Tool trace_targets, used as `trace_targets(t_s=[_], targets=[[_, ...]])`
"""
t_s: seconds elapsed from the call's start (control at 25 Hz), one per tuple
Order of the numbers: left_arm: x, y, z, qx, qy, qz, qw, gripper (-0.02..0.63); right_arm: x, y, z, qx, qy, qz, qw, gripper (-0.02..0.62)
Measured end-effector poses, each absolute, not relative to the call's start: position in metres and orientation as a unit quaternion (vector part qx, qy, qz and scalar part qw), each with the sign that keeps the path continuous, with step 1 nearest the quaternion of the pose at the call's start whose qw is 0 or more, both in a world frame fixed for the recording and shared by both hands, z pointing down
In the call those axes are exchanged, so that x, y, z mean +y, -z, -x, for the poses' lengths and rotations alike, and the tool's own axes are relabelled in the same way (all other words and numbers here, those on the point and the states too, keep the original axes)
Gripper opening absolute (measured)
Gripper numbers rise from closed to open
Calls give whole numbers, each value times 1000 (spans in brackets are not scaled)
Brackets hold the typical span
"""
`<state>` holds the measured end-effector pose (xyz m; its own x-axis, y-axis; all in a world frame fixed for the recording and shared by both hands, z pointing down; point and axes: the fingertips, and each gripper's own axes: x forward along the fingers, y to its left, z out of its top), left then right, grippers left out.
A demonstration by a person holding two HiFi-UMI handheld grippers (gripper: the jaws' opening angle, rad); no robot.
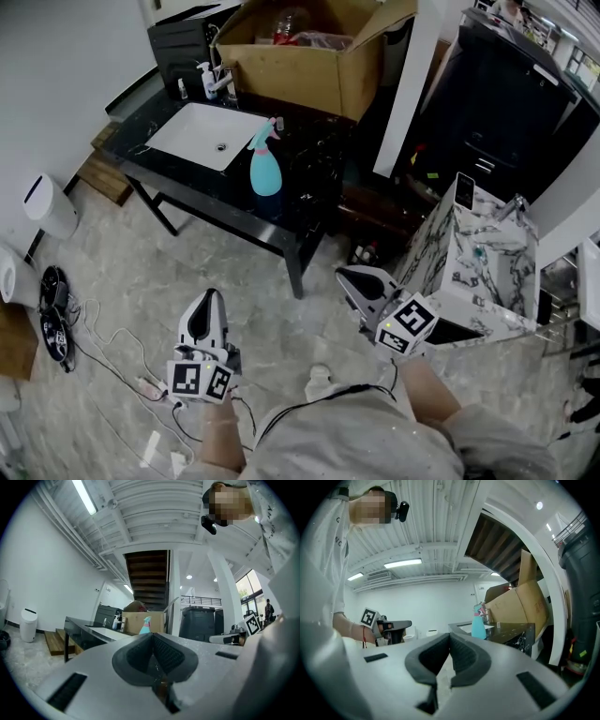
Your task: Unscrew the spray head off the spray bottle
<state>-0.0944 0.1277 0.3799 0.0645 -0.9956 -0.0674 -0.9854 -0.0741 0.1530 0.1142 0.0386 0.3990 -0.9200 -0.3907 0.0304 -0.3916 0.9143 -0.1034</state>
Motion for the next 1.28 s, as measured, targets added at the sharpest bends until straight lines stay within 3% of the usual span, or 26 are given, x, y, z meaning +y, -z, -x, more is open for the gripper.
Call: trace_targets(t_s=[0.48, 1.28], targets=[[81, -394, 85, -677, 62, -732, 48, 6, -14, -408, -111, -979, -66, -195, 6, 5], [-5, -403, 116, -638, 50, -768, 37, 6, -83, -390, -41, -979, -54, -196, -12, 5]])
